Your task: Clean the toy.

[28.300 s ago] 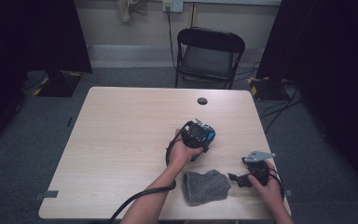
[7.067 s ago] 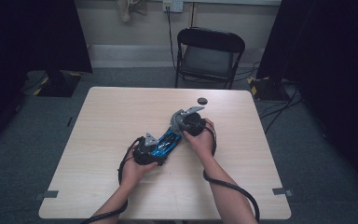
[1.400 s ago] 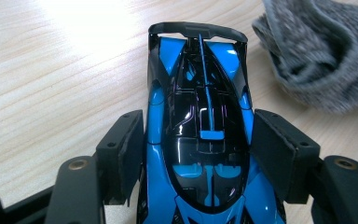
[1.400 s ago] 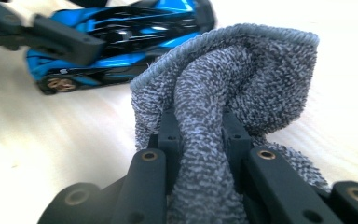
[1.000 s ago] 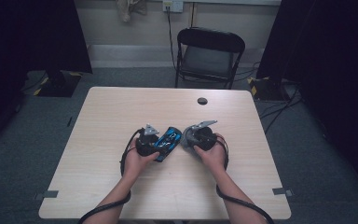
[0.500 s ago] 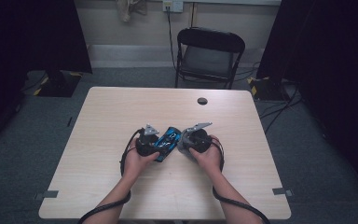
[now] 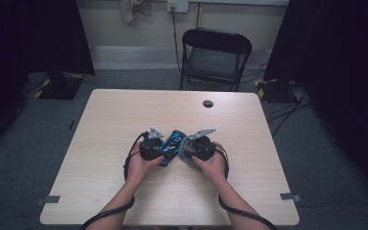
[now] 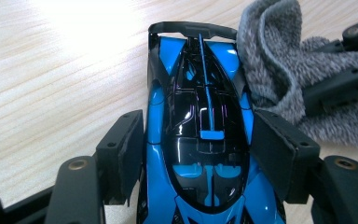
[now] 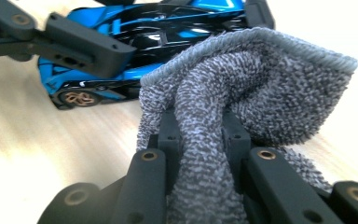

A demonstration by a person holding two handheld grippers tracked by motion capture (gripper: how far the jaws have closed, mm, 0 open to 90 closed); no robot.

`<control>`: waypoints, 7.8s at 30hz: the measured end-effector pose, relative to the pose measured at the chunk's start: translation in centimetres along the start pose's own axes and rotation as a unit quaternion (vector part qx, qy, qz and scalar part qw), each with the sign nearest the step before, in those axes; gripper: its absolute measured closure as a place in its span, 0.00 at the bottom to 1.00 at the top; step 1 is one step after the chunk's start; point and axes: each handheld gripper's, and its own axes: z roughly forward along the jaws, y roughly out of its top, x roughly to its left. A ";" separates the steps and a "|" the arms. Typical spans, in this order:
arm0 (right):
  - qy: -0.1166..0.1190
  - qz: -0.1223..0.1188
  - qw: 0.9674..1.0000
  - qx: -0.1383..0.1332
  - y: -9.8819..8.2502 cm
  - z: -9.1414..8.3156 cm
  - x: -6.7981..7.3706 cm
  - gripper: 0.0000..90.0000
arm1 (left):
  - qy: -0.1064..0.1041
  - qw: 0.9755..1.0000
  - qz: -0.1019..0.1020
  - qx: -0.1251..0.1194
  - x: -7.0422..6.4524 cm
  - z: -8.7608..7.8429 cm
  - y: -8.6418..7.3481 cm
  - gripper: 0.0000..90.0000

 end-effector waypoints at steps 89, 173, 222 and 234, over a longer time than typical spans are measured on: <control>-0.064 0.034 0.997 -0.006 0.5 -1.3 -2.9 0.83 | 0.001 1.000 -0.006 -0.009 -0.1 -0.4 -0.6 0.39; 0.079 -0.057 0.995 -0.012 -1.4 -0.1 6.7 0.83 | 0.004 1.000 -0.011 0.004 -0.2 -0.6 -0.4 0.39; 0.107 -0.061 0.991 -0.044 -2.4 -5.9 4.2 0.44 | 0.004 0.999 0.024 -0.027 -1.1 -4.3 0.9 0.24; 0.056 -0.016 0.997 -0.055 -5.9 -7.9 -0.5 0.29 | -0.059 0.997 0.046 -0.030 -3.3 -6.5 0.0 0.23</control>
